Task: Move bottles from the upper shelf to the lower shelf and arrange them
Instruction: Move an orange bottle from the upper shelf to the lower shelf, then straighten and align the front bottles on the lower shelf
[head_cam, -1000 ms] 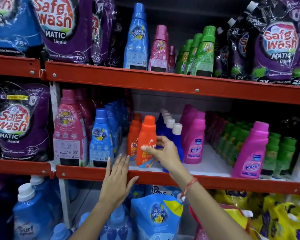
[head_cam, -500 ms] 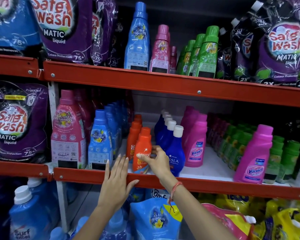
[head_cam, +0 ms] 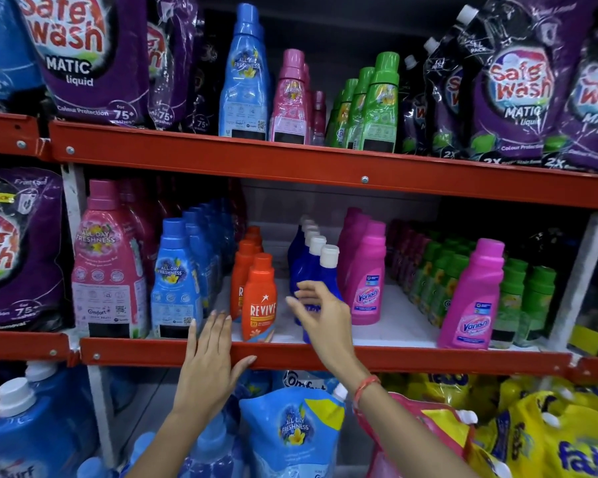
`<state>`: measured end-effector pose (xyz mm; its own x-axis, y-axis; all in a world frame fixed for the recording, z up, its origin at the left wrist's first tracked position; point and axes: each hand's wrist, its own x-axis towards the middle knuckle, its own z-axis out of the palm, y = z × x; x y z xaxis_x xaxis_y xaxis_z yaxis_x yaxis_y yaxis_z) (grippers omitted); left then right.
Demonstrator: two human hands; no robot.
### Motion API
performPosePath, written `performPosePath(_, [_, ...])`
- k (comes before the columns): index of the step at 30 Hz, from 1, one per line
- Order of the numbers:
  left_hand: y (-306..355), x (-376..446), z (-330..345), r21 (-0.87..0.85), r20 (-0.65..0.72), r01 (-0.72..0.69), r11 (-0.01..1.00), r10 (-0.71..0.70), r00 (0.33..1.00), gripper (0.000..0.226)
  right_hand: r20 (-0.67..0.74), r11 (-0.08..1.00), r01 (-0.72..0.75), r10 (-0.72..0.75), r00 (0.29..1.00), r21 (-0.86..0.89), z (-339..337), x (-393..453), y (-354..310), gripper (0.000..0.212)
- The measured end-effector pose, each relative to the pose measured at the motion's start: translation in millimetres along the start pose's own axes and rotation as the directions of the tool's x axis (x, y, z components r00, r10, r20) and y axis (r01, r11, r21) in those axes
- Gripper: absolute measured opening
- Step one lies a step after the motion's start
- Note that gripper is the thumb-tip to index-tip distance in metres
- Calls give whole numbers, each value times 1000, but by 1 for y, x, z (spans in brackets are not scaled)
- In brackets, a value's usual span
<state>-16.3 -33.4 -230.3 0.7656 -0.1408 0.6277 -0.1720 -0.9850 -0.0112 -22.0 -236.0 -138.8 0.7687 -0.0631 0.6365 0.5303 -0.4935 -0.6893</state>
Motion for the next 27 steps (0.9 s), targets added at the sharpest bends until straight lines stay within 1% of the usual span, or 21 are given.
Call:
performPosePath(2, [1, 0, -1, 5, 6, 8, 1000, -8, 1000, 84, -159, 998, 47, -52, 986, -36, -21, -6, 7, 19])
performPosePath(4, [3, -1, -2, 6, 0, 13, 1000, -13, 1000, 85, -329, 991, 59, -96, 939, -120, -42, -9, 20, 15])
performPosePath(5, [3, -1, -1, 10, -9, 12, 1000, -12, 1000, 86, -409, 985, 43, -110, 906, -170, -53, -9, 28, 19])
performPosePath(7, [2, -1, 0, 16, -22, 17, 1000, -17, 1000, 87, -550, 970, -49, -94, 830, -239, -73, -11, 45, 33])
performPosePath(10, [-7, -7, 0, 22, -5, 49, 999, -49, 999, 88, -685, 942, -209, -28, 728, -262, -94, -12, 64, 53])
performPosePath(13, [-25, -16, -3, 45, -14, 63, 997, -62, 998, 90, -722, 919, -307, 36, 691, -247, -101, -15, 82, 65])
performPosePath(15, [-29, -17, -7, 48, -3, 80, 996, -79, 997, 90, -718, 901, -360, 81, 691, -244, -107, -15, 92, 73])
performPosePath(17, [-33, -19, -4, 47, -17, 104, 993, -104, 994, 91, -692, 886, -405, 146, 707, -227, -113, -10, 96, 81])
performPosePath(19, [5, 2, -2, 29, -30, 42, 999, -41, 999, 90, -680, 864, -470, 235, 695, -182, -159, -3, 116, 90])
performPosePath(20, [5, 2, -1, 38, -34, 42, 998, -40, 999, 90, -661, 861, -478, 257, 705, -175, -162, 1, 118, 93])
performPosePath(22, [7, 3, -1, 36, -14, 59, 998, -58, 998, 90, -637, 860, -486, 288, 715, -157, -166, 3, 121, 94])
performPosePath(25, [3, 0, 0, 48, -27, 66, 997, -65, 998, 90, -660, 861, -490, 291, 693, -134, -166, 4, 119, 87])
performPosePath(27, [5, -2, -2, 43, 1, 68, 997, -69, 998, 91, -677, 858, -496, 287, 677, -133, -169, 4, 118, 84])
